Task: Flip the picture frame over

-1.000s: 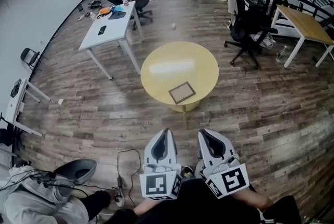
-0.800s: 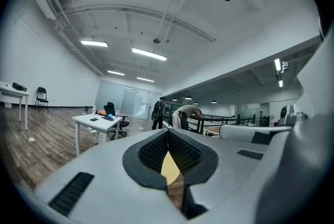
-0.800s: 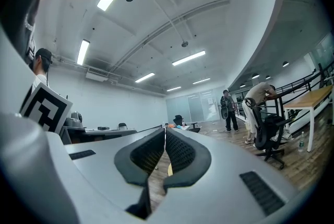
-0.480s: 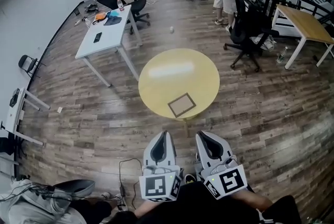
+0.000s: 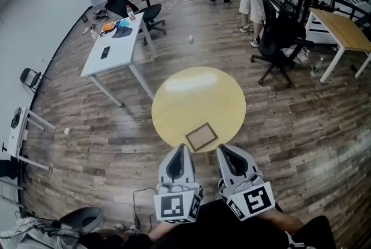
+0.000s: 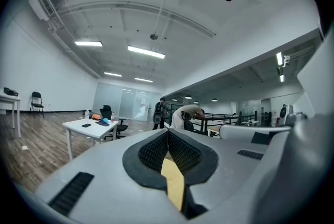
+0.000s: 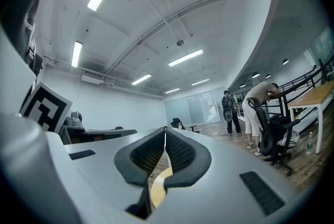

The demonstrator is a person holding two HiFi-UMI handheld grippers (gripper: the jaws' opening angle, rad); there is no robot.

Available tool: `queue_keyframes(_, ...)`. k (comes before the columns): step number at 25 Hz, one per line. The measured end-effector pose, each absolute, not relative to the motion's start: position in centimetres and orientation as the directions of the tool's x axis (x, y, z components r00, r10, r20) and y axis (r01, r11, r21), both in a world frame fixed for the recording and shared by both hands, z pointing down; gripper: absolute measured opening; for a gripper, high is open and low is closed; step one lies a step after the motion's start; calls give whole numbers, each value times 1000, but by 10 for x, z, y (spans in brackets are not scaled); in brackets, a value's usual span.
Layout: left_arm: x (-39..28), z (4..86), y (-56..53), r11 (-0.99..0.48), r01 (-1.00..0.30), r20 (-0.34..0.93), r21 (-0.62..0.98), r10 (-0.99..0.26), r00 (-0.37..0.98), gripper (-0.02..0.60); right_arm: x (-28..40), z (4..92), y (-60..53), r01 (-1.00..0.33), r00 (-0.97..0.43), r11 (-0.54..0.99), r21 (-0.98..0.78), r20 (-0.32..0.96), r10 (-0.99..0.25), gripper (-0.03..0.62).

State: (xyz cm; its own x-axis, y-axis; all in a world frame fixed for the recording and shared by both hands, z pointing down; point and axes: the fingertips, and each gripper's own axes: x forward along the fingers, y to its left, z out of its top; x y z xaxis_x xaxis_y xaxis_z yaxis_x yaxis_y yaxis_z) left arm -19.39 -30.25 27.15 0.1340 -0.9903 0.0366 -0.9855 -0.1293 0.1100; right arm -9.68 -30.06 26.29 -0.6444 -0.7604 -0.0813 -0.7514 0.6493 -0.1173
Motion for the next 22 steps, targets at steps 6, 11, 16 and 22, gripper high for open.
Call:
queue_keyframes(6,-180,276,-353,-112,-988,43,103,-992,117,22,-81,265,-352,-742,-654,660,-115,-89,-751,21)
queue_keyframes(11,-169,284,-385,-92,-992,52,84,-994,96,22,-63,274,-385,-738,-658,664,-124,-88,-748,21)
queue_keyframes(16,-159,296,-402,-61,-996,84,68,-994,67,21,-49,286,-407,-729,-667,671,-139,-77,-741,21)
queue_keyframes(22,-171,311,-406,-7,-999,94,43,-995,11,22,-65,312,-409,-669,-743,739,-82,39,-668,21)
